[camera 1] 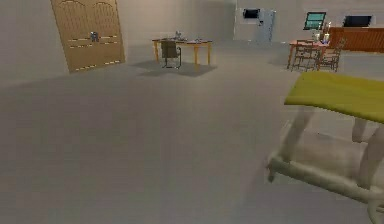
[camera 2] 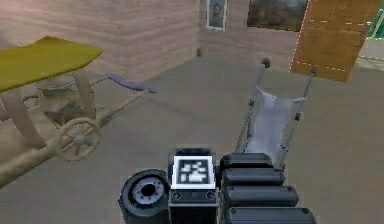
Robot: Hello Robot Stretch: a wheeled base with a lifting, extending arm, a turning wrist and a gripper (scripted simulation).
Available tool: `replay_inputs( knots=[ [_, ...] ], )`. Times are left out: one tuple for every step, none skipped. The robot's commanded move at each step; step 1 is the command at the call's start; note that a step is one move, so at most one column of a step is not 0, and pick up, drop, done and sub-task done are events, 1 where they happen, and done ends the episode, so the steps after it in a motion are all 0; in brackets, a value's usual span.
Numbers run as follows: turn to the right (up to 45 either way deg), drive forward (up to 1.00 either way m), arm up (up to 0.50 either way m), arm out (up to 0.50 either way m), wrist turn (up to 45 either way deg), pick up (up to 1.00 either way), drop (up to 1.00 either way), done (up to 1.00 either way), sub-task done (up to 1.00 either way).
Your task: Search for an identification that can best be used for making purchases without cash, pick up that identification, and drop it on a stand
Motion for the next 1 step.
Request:
replay_inputs(
  knots=[
    [0.0, 1.00, 0.00, 0.00, 0.0, 0.00, 0.00, 0.00, 0.00]
  ],
)
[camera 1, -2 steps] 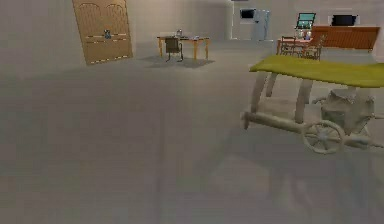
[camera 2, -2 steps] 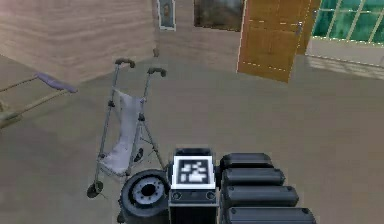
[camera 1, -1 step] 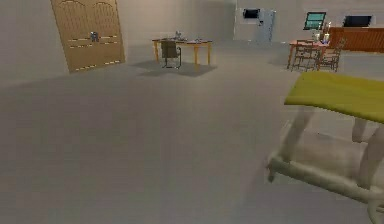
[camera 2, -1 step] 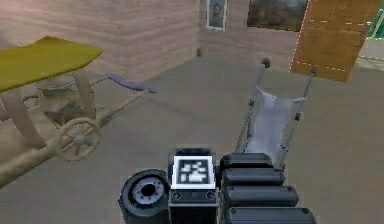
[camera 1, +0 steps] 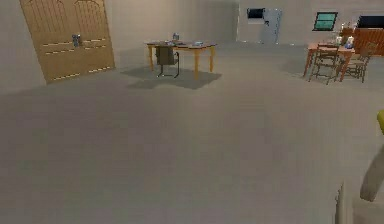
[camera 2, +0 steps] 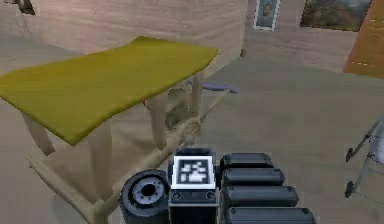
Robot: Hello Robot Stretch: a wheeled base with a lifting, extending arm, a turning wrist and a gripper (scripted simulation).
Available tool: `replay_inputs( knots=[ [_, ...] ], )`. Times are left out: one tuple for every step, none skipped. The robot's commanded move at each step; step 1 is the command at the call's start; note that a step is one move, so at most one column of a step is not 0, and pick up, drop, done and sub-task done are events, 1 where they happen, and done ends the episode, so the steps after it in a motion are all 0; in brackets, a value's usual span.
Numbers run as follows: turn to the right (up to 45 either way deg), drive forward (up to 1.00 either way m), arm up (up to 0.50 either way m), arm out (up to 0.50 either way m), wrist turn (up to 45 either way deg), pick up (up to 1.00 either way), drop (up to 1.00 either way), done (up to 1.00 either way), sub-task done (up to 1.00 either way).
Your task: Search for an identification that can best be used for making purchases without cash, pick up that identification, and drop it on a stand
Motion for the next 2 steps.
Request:
replay_inputs(
  knots=[
    [0.0, 0.65, 0.00, 0.00, 0.0, 0.00, 0.00, 0.00, 0.00],
    [24.0, 0.00, 0.00, 0.00, 0.0, 0.00, 0.00, 0.00, 0.00]
  ],
)
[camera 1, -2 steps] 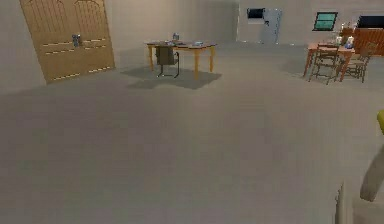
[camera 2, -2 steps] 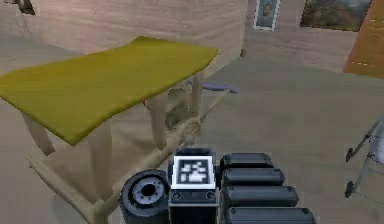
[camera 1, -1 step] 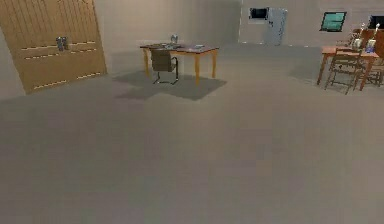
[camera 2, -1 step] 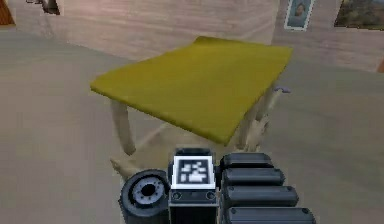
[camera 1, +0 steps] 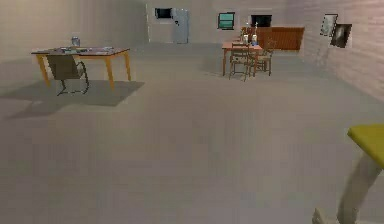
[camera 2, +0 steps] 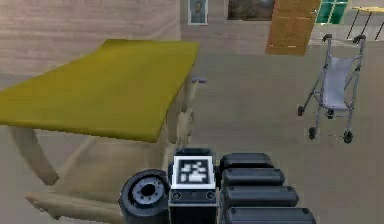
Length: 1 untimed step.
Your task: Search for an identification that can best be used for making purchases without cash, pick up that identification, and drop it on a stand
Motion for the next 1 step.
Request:
replay_inputs(
  knots=[
    [0.0, 1.00, 0.00, 0.00, 0.0, 0.00, 0.00, 0.00, 0.00]
  ],
)
